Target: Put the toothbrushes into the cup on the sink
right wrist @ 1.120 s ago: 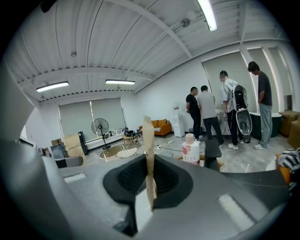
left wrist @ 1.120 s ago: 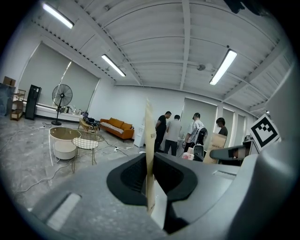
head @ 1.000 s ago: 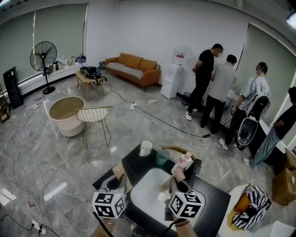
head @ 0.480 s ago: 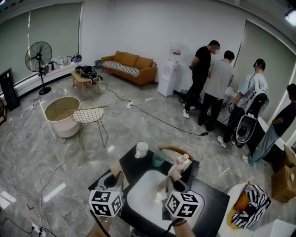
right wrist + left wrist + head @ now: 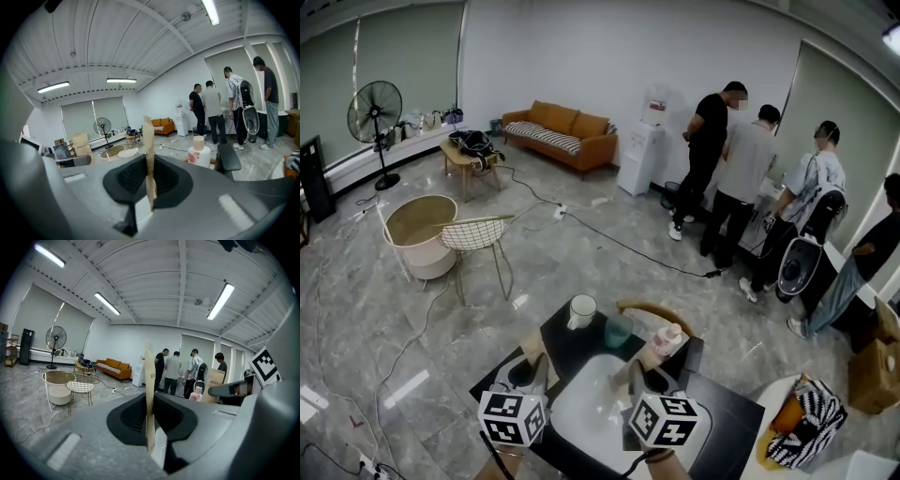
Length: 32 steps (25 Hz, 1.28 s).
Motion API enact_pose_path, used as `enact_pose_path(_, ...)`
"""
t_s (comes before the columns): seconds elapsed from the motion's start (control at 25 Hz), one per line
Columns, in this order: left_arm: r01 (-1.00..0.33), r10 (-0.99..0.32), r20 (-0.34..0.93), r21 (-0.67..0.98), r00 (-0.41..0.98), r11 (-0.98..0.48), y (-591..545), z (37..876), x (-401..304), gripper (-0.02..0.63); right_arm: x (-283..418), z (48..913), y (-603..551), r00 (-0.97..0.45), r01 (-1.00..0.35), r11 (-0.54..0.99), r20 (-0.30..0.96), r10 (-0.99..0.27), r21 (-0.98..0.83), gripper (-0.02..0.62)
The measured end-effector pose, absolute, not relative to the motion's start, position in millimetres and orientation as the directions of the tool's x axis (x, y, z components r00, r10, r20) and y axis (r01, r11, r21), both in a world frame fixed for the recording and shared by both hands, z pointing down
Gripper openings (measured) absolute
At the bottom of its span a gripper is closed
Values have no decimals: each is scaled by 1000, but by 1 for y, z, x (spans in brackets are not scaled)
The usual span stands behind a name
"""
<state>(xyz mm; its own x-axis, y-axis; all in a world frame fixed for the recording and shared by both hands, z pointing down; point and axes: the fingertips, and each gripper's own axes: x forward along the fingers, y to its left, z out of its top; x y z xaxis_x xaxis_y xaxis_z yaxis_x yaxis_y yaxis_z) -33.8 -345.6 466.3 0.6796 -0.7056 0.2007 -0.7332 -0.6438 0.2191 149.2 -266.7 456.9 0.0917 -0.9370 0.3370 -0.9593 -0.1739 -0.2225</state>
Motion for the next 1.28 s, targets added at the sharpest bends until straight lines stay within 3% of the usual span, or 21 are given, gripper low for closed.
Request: enact_pose_path(1.28, -696, -662, 217, 231, 718, -679, -359, 489, 7, 42, 192, 429, -325, 103, -957, -170, 273, -956, -236, 31)
